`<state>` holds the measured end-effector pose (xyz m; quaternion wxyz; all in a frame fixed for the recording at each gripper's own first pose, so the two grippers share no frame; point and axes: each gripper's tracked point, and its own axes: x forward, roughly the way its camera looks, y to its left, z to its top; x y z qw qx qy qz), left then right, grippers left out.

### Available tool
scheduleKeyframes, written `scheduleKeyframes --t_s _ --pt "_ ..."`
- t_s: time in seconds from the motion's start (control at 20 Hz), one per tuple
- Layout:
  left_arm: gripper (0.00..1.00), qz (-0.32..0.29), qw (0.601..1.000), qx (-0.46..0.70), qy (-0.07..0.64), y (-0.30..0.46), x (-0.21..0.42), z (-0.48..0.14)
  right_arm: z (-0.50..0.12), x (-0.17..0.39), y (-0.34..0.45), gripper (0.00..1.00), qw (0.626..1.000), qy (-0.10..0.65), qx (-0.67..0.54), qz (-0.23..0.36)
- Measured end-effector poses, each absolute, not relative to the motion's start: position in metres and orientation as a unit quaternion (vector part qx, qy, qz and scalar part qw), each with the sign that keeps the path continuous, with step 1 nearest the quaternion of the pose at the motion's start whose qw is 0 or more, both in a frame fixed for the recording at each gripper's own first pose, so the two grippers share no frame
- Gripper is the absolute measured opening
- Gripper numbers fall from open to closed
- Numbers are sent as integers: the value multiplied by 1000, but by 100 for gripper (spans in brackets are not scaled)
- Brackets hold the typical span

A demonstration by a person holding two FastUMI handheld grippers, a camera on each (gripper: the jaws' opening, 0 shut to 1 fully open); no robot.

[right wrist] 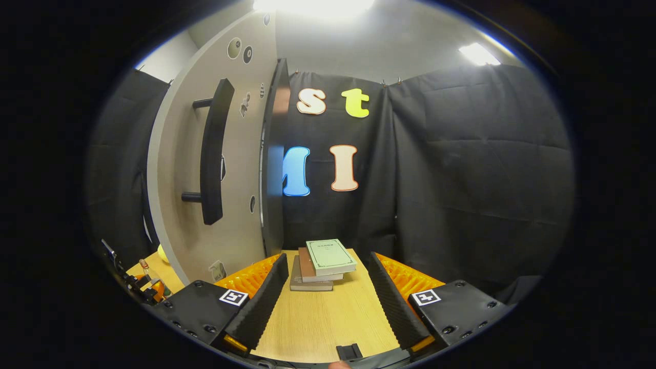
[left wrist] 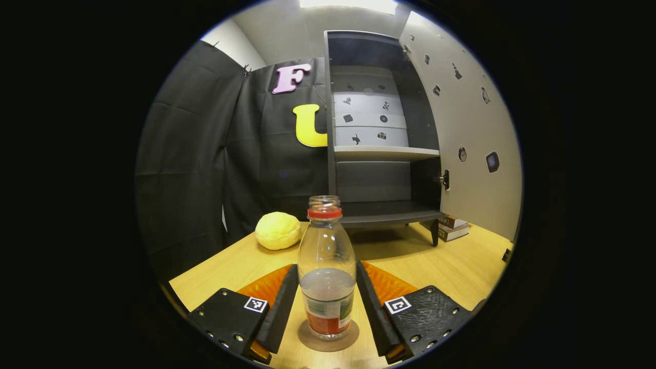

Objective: Open the cabinet door with the right hand, grasp the bottle in the cabinet with the left hand and place it on the coaster, then close the cabinet door with the right hand.

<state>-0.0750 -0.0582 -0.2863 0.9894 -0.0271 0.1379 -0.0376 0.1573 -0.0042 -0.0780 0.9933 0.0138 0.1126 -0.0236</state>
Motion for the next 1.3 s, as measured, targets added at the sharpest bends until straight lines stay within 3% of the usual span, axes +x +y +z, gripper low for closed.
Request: scheduleKeyframes --t_s 0.7,1.3 --pt "65 -44 996 9 73 -50 -58 -176 -57 158 6 97 994 88 62 -2" --pt "65 -36 997 52 34 -46 -81 -27 -26 189 7 98 993 77 94 12"
